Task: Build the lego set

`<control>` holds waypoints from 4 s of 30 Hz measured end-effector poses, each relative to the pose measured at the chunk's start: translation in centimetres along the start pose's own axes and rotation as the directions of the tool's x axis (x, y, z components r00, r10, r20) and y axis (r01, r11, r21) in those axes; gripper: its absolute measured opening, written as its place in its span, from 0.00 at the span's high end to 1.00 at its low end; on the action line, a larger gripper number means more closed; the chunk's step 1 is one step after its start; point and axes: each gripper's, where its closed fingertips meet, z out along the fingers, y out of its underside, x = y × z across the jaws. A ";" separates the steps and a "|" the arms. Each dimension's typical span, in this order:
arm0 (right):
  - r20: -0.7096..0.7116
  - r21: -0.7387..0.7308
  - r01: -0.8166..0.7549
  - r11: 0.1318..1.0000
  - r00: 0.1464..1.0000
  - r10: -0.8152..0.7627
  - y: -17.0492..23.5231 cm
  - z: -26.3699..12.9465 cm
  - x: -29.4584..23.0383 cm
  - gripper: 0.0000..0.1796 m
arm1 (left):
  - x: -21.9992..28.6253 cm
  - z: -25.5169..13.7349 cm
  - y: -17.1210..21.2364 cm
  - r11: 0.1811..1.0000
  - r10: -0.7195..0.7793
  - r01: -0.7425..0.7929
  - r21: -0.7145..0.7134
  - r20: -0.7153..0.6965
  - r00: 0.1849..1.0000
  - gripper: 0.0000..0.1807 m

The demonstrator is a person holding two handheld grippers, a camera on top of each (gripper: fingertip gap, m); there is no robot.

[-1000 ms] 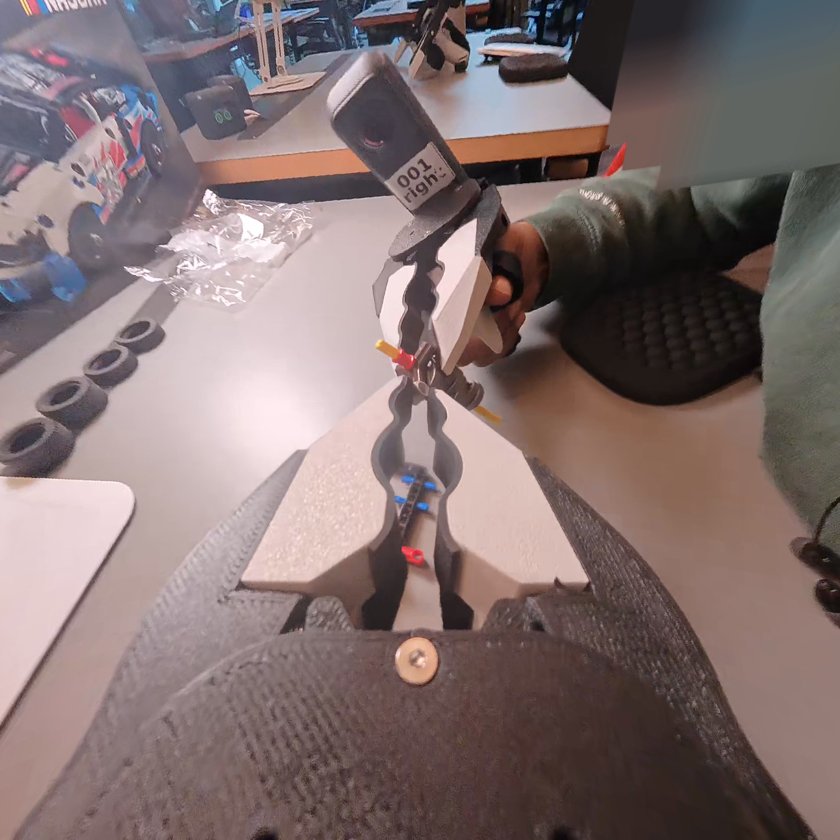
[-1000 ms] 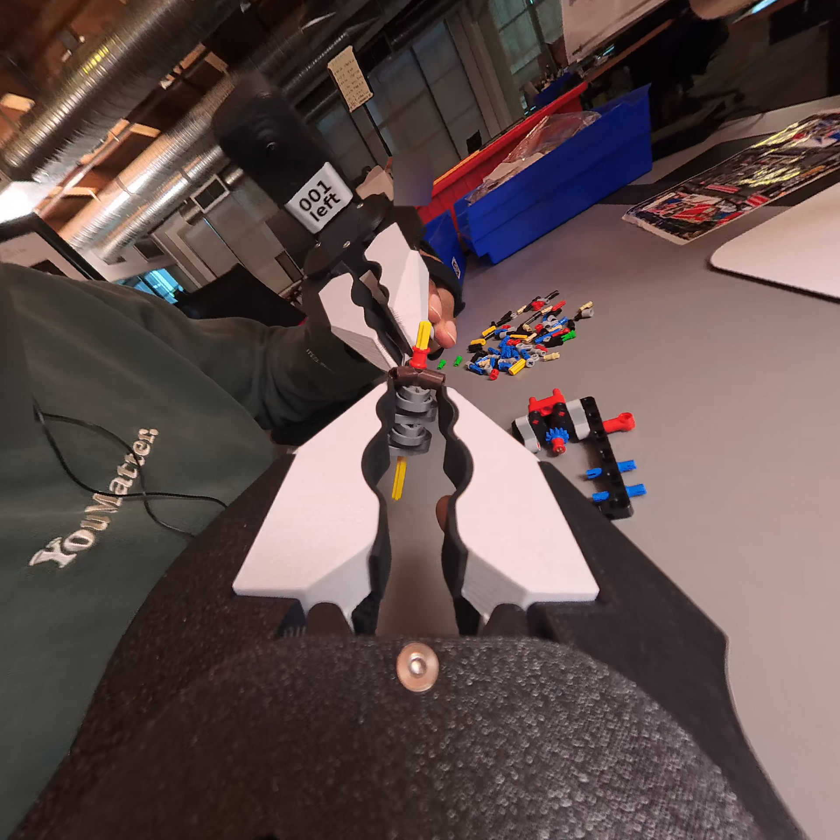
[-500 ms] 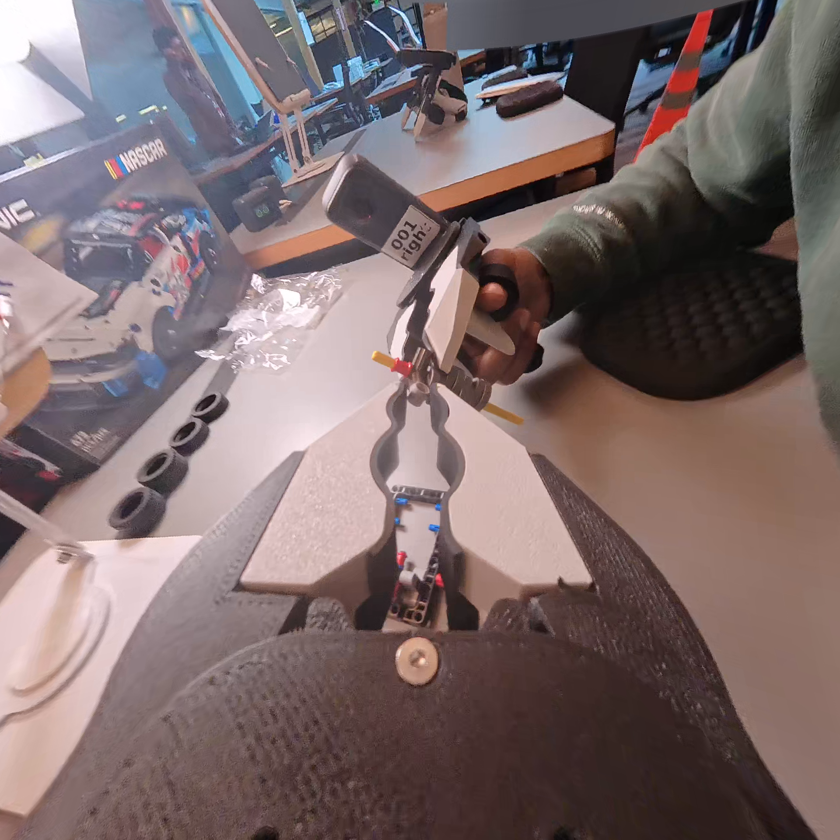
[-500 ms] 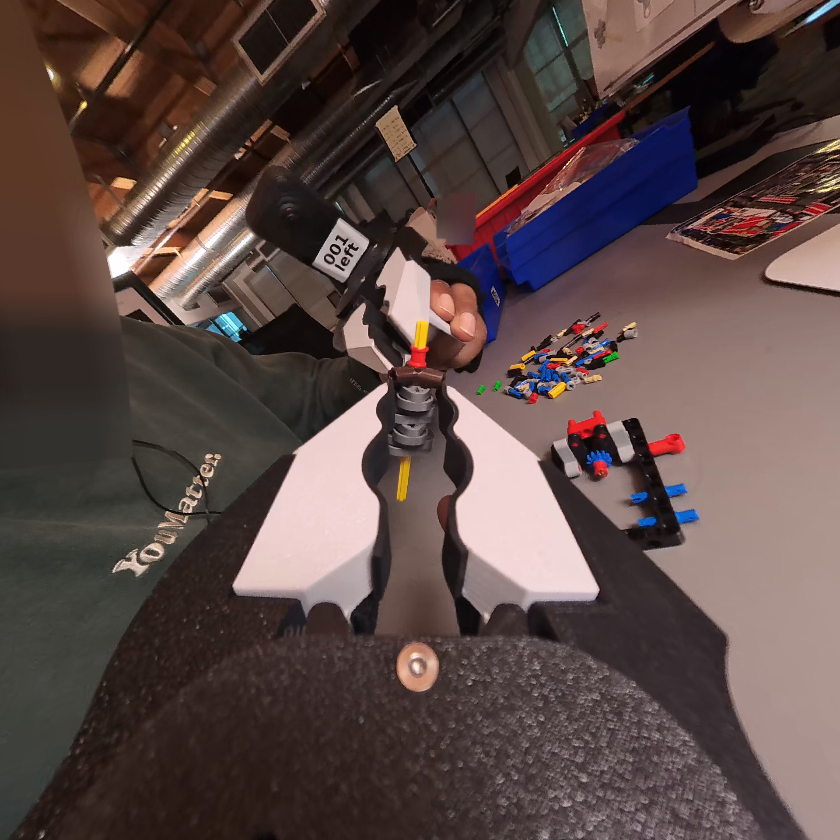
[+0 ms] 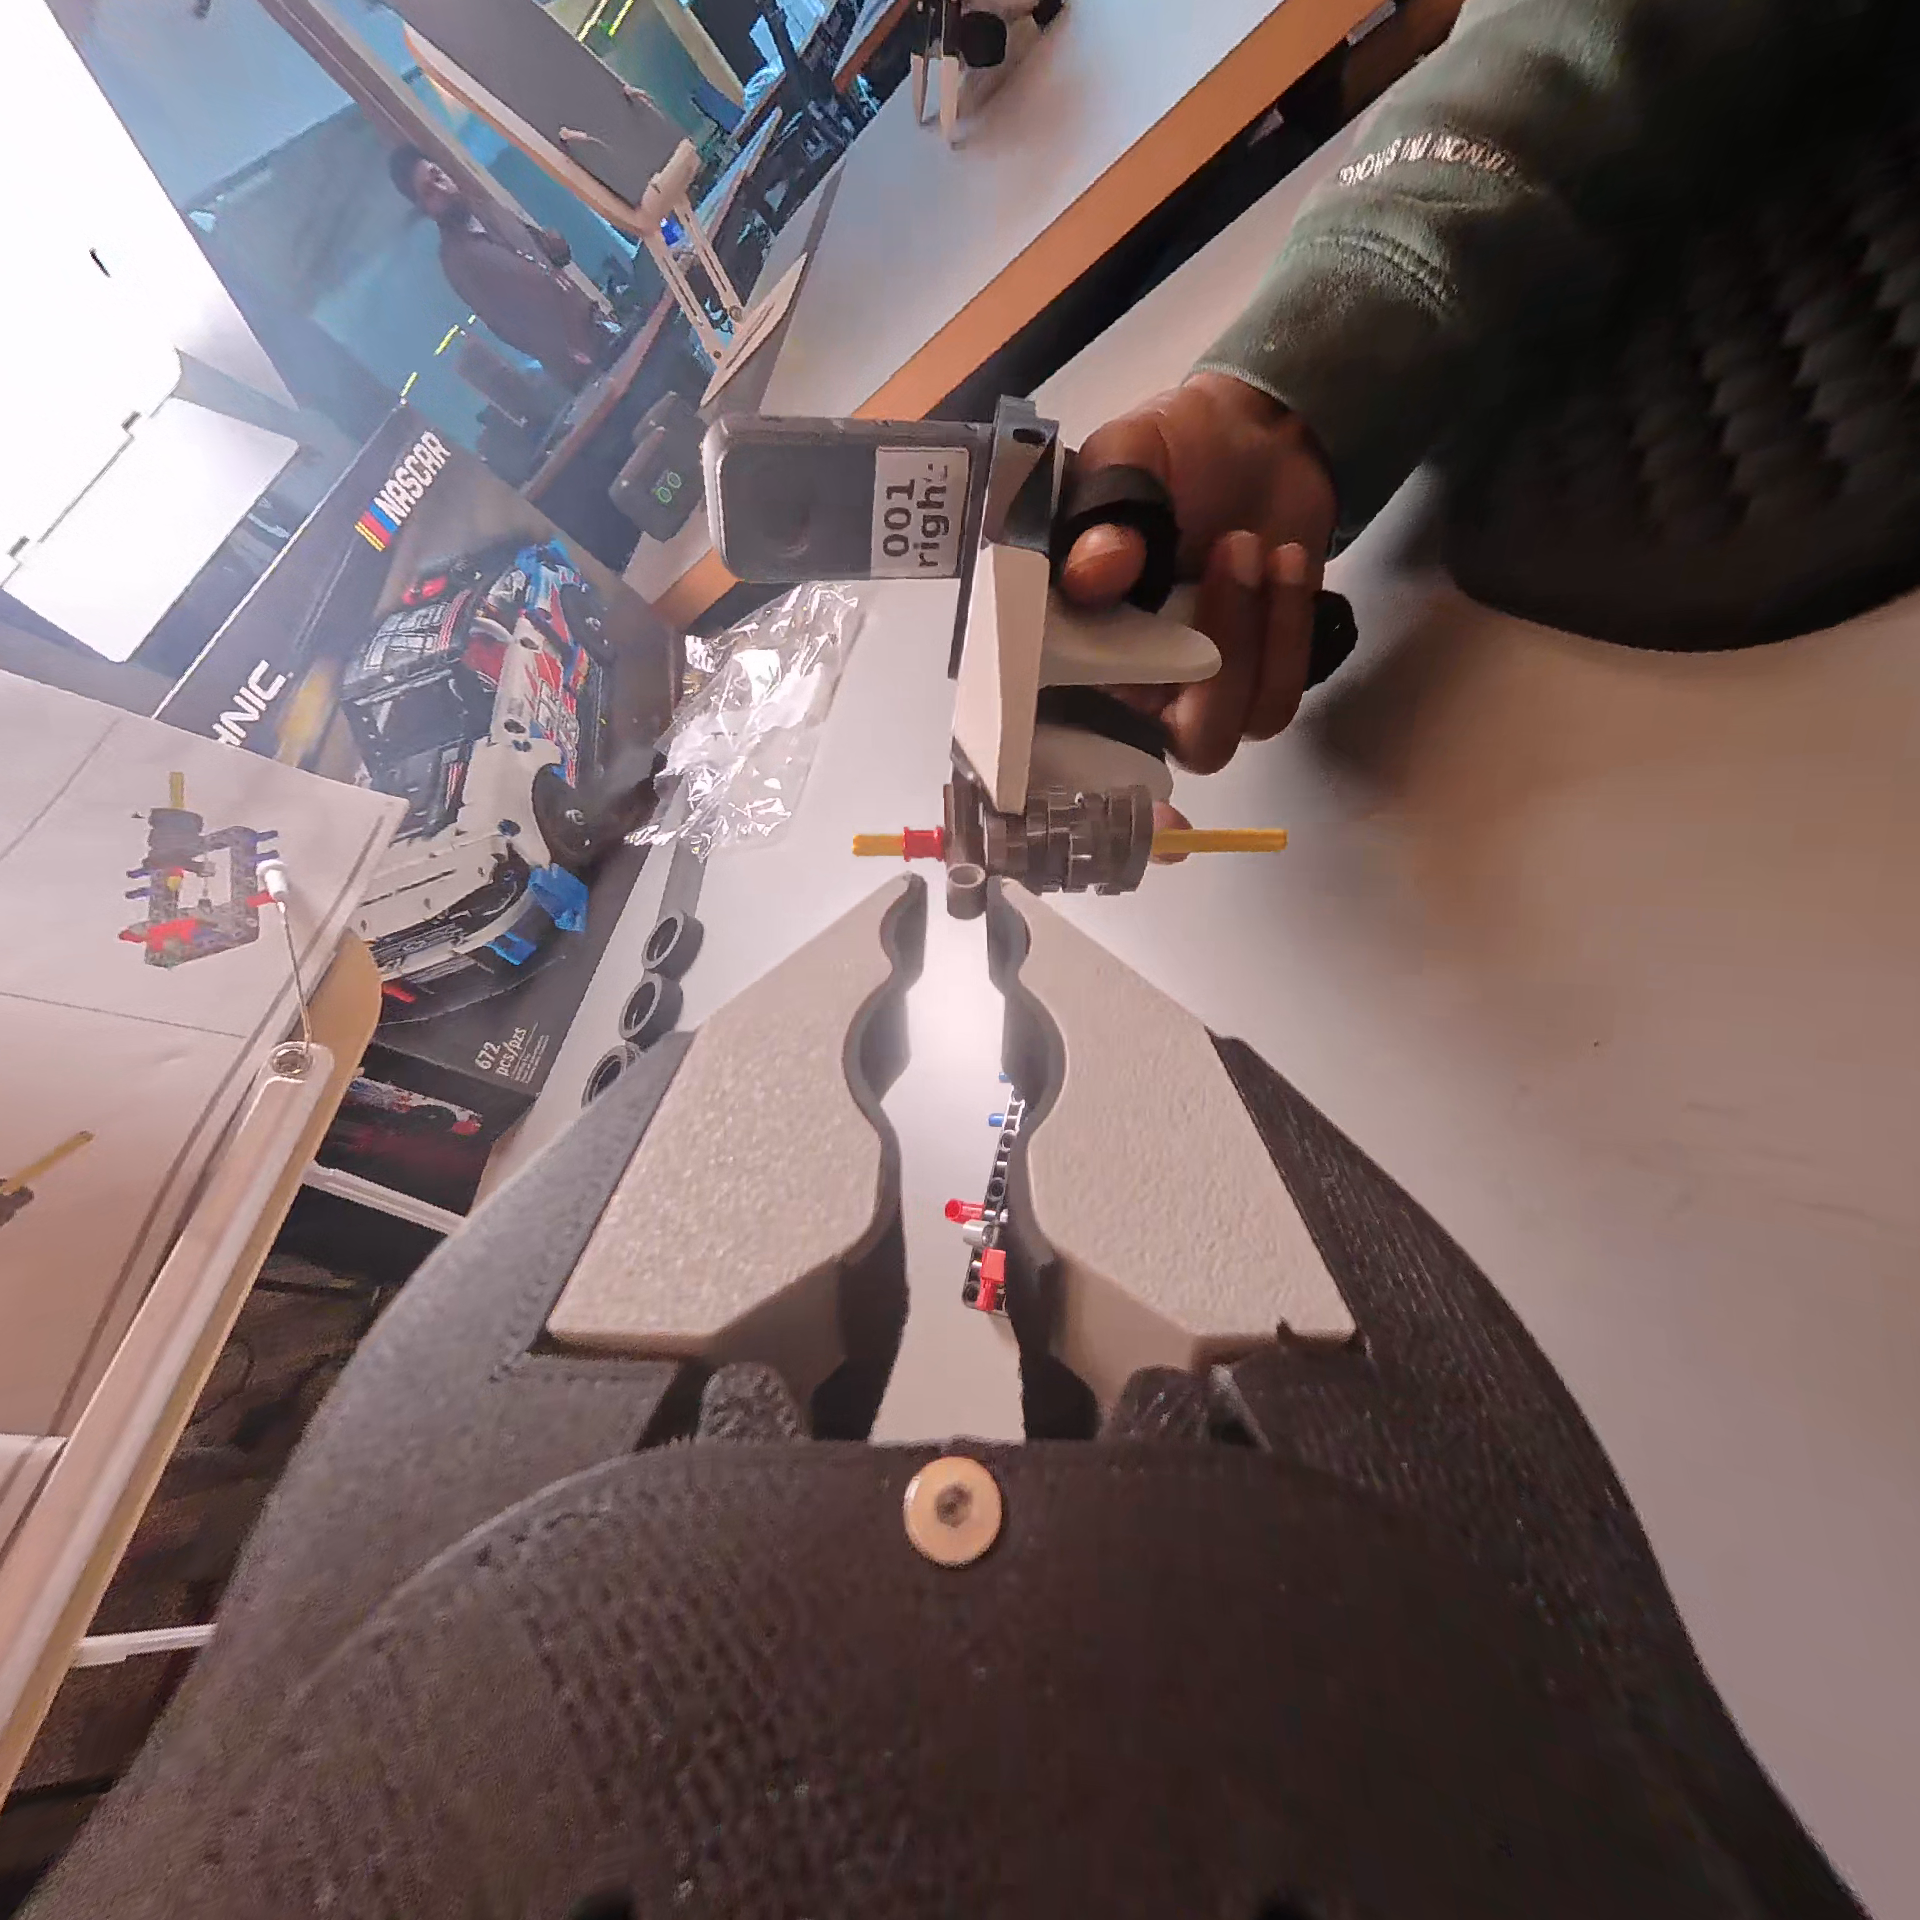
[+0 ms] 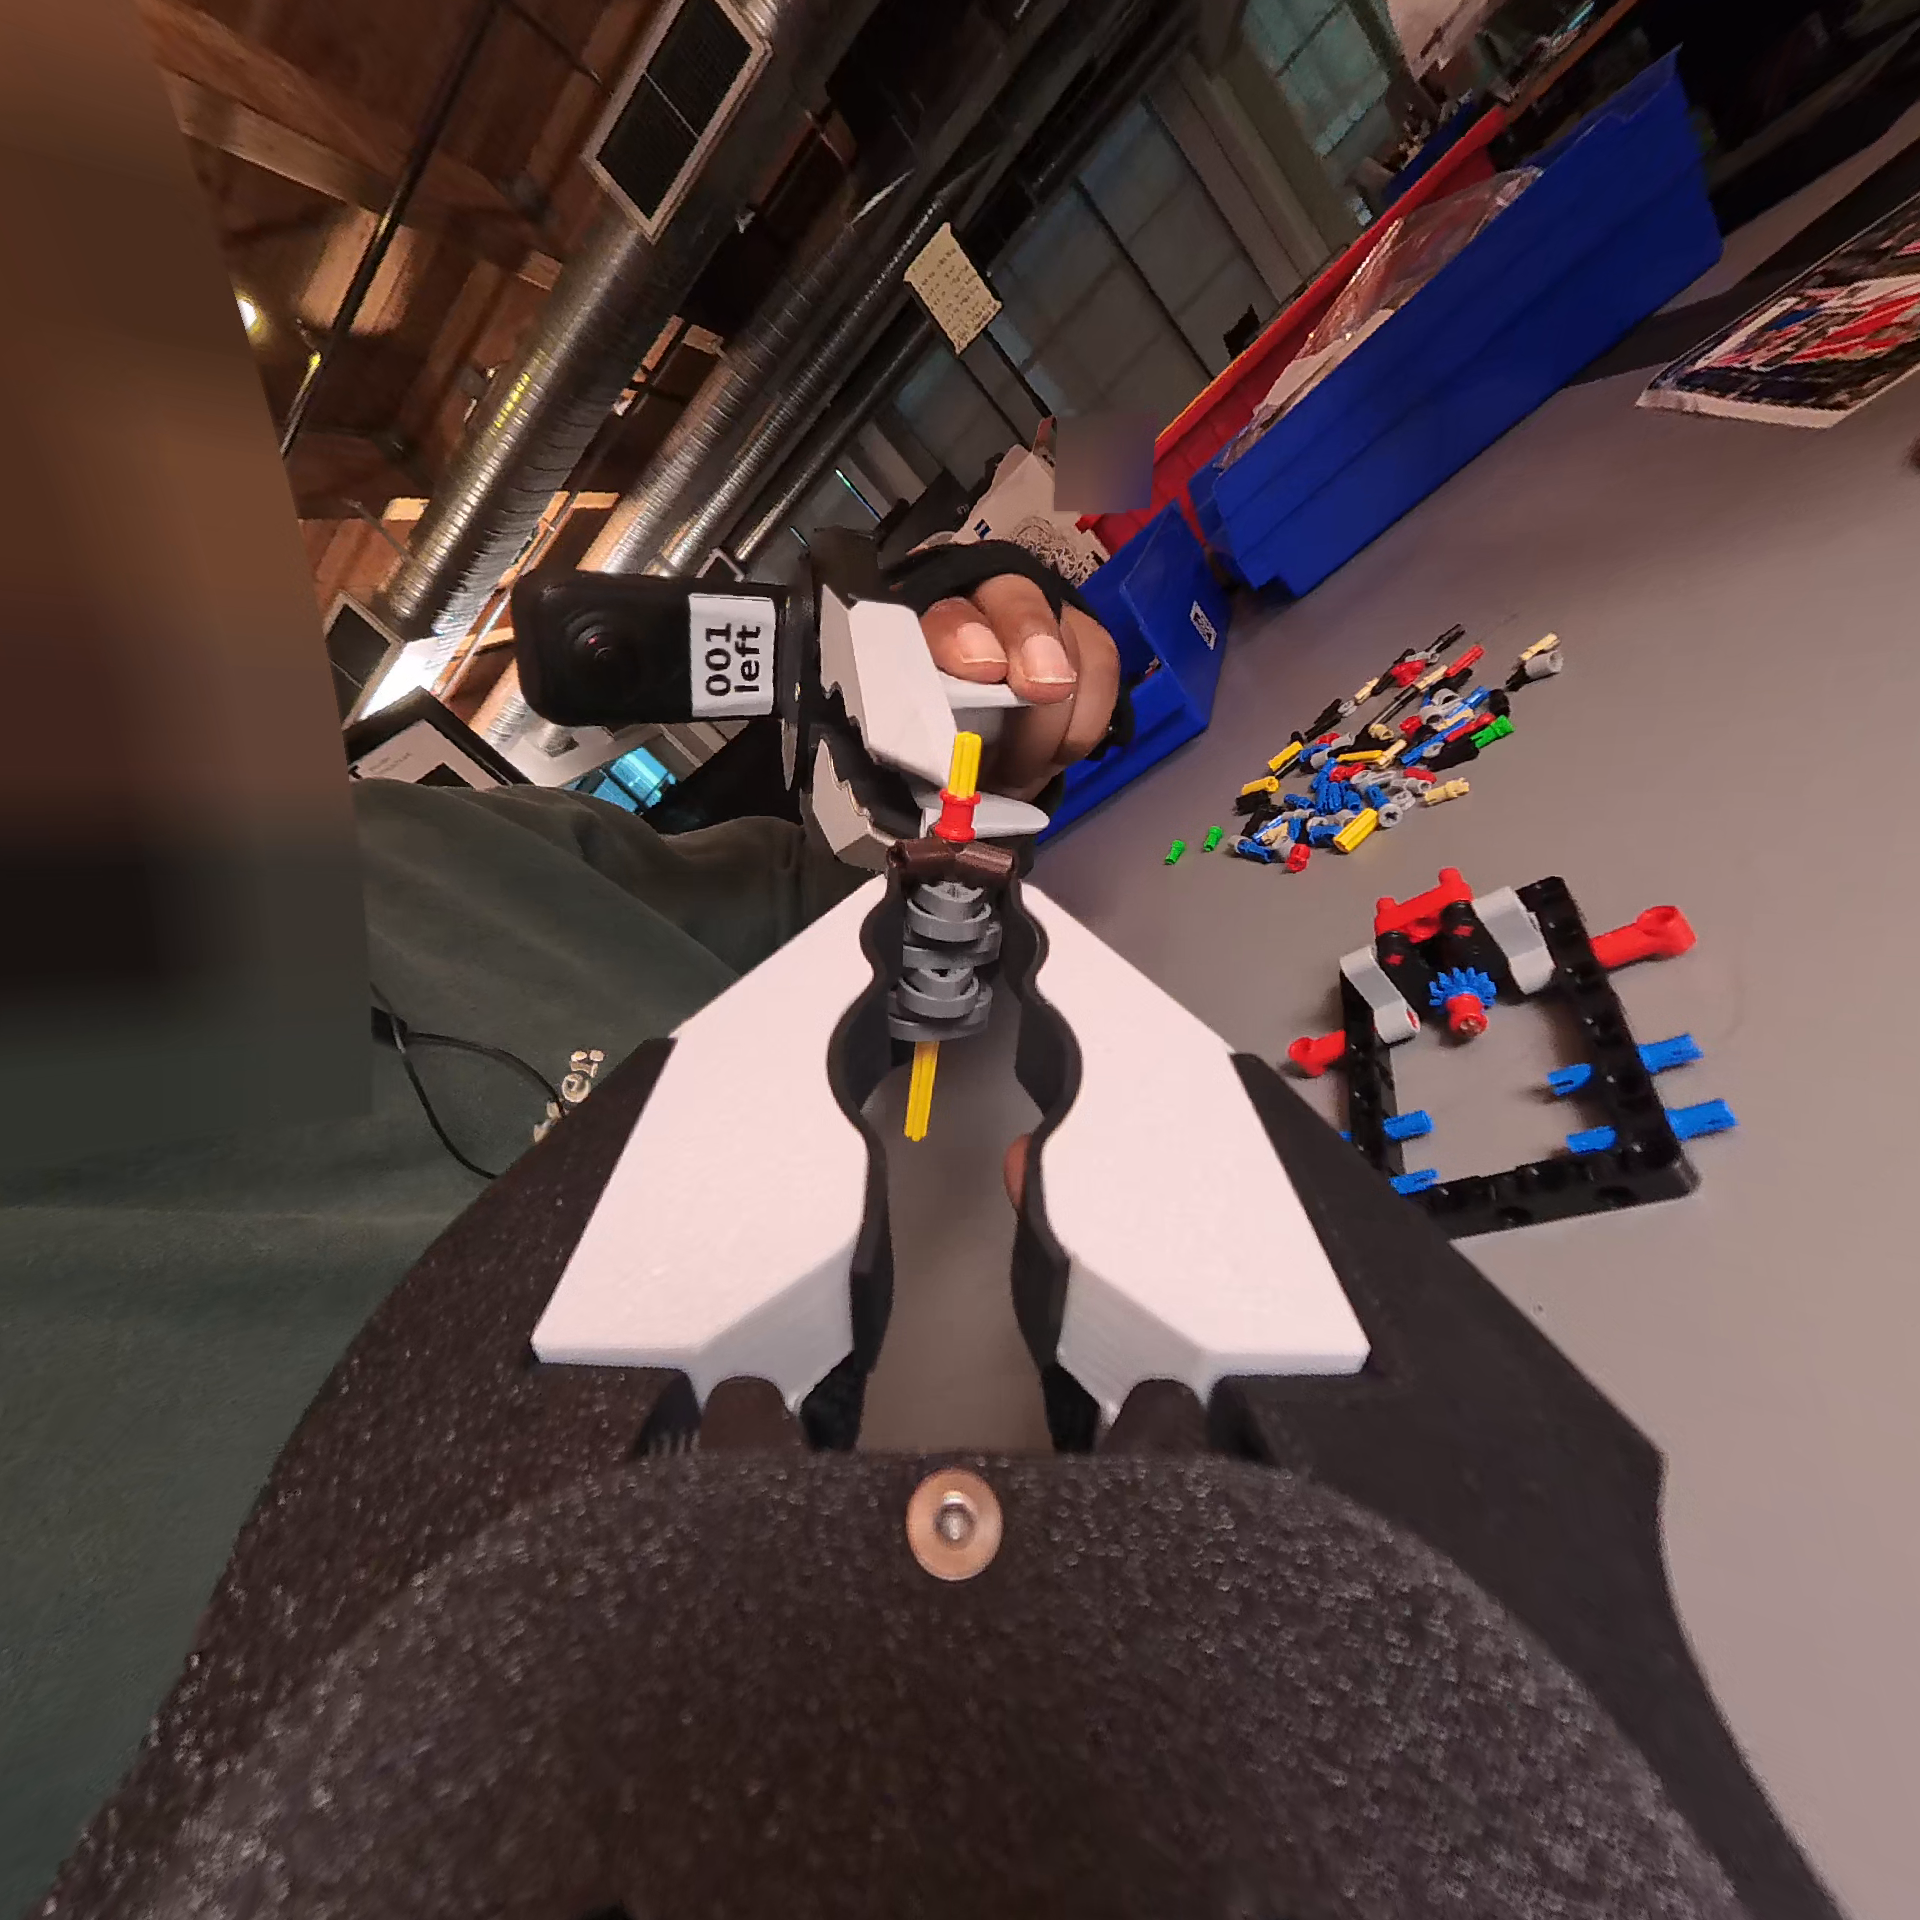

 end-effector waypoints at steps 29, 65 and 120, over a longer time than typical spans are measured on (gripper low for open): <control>0.127 0.039 -0.012 0.999 0.992 0.007 0.1 0.7 -1.8 0.80 | 0.5 -1.2 -0.9 0.995 -0.012 0.018 0.098 -0.065 0.998 0.97; 0.117 0.115 0.141 0.983 0.981 -0.154 -1.1 0.4 -3.1 0.88 | -0.7 -2.6 -2.6 0.979 -0.097 0.102 0.178 -0.035 0.995 0.97; -0.238 -0.221 0.632 0.743 0.703 -0.670 -0.2 -0.1 -0.9 0.88 | 0.4 0.0 -1.5 0.546 -0.744 0.832 0.097 -0.402 0.535 0.97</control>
